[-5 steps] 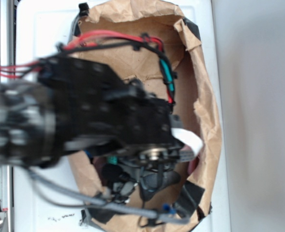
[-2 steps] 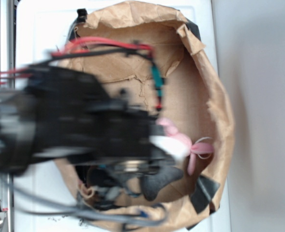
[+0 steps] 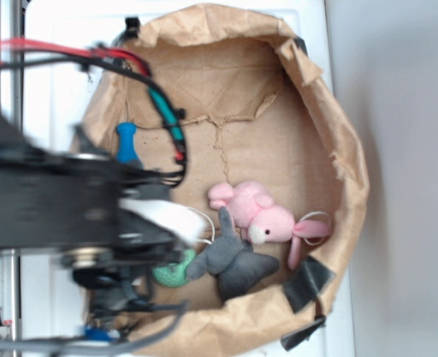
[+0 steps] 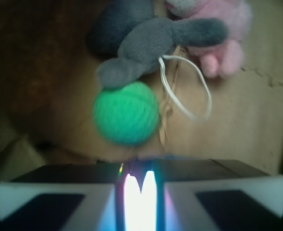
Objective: Grab the green ball.
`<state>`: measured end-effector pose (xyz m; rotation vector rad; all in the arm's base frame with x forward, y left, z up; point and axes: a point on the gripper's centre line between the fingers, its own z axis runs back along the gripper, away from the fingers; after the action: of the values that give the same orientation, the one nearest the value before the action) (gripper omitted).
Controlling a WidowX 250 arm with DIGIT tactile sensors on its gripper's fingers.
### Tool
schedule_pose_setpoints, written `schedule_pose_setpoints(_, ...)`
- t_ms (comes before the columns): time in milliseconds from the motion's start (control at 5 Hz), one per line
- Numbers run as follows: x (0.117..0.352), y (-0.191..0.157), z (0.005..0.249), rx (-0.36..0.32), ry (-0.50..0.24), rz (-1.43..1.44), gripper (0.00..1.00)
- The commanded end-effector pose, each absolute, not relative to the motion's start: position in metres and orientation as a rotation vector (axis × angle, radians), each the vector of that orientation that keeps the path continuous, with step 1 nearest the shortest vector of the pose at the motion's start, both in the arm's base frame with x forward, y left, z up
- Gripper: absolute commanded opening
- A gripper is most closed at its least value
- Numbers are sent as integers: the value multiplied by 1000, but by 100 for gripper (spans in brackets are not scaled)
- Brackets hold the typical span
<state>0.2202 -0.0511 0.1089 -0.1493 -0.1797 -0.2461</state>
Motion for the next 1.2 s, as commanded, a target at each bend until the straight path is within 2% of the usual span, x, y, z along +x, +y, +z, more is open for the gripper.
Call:
schedule_pose_setpoints(0,216,-62,128,-137,-218,-285,100)
schedule_pose_setpoints(800,216,-62,128,-137,-218,-285,100)
schedule_pose_setpoints(1000,236,-65,116,-104,-184,-271,100)
